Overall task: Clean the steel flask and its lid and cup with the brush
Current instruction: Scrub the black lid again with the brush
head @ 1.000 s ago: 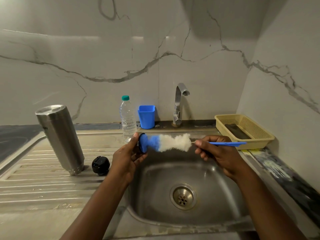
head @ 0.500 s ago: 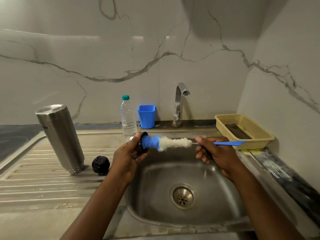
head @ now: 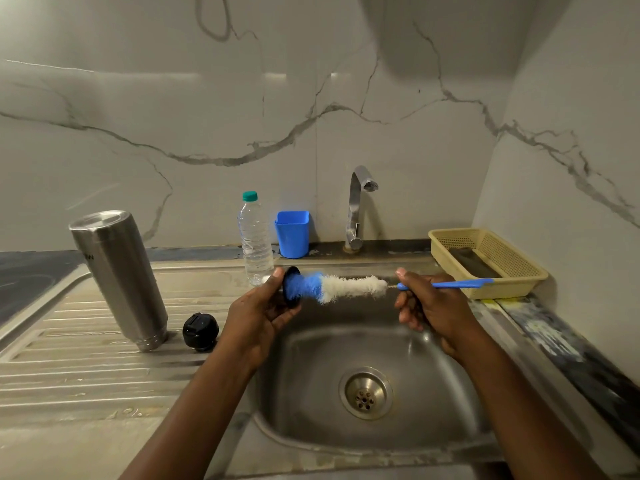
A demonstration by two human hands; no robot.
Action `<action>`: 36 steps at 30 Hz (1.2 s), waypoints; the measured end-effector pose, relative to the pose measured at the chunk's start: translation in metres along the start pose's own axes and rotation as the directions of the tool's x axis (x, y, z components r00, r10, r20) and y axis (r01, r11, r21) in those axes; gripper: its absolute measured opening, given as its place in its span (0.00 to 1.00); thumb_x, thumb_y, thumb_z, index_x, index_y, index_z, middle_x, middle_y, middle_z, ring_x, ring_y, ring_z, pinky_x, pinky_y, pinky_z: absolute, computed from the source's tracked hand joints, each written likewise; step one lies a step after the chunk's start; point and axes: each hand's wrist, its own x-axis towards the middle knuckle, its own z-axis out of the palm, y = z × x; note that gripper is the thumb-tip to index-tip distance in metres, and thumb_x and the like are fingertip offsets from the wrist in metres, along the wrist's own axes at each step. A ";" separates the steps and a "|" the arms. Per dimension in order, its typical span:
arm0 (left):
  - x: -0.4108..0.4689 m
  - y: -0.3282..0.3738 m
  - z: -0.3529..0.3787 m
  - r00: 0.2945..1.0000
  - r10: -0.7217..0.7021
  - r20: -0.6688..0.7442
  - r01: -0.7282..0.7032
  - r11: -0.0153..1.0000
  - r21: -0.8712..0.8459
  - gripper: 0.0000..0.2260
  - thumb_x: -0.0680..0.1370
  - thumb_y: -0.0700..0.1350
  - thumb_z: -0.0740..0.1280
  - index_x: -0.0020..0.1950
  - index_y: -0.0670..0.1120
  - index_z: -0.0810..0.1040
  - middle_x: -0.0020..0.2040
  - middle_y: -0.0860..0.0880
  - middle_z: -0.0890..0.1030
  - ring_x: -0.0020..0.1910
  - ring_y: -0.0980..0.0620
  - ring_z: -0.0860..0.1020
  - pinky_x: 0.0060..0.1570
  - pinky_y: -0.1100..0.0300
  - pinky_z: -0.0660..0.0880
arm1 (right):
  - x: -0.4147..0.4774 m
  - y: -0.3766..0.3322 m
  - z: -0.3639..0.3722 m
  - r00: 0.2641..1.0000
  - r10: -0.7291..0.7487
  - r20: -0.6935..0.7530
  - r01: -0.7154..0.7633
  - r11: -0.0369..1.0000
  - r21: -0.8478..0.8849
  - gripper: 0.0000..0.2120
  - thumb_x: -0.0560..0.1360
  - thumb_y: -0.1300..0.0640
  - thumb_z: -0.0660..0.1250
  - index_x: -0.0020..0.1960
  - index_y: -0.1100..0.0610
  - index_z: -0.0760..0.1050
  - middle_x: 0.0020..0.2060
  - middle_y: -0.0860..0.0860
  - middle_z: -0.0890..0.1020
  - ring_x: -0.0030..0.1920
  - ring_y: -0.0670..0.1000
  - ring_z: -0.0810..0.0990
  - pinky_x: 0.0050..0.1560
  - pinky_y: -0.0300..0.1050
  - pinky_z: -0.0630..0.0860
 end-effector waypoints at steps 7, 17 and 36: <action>0.001 -0.003 -0.001 0.998 -0.012 -0.060 0.014 0.999 0.041 0.20 0.76 0.55 0.74 0.61 0.43 0.82 0.52 0.40 0.88 0.53 0.42 0.88 0.55 0.48 0.83 | -0.004 -0.006 -0.011 0.978 -0.096 0.184 0.078 0.992 0.101 0.10 0.77 0.59 0.72 0.52 0.66 0.84 0.44 0.64 0.86 0.40 0.55 0.84 0.41 0.44 0.83; -0.002 -0.002 0.001 0.999 -0.020 -0.035 0.022 0.999 0.047 0.16 0.78 0.51 0.73 0.61 0.43 0.82 0.55 0.40 0.88 0.53 0.43 0.88 0.53 0.49 0.84 | -0.001 -0.004 -0.005 0.993 -0.073 0.090 0.067 0.995 0.069 0.15 0.81 0.54 0.69 0.44 0.66 0.83 0.35 0.64 0.84 0.31 0.55 0.81 0.33 0.44 0.79; 0.001 0.000 -0.002 0.997 -0.059 -0.042 0.060 0.998 0.007 0.24 0.75 0.54 0.75 0.66 0.43 0.78 0.55 0.39 0.88 0.54 0.42 0.88 0.52 0.48 0.85 | -0.004 -0.010 -0.013 0.980 -0.122 0.155 0.101 0.986 0.133 0.13 0.78 0.56 0.70 0.49 0.68 0.83 0.41 0.65 0.85 0.38 0.57 0.84 0.38 0.44 0.82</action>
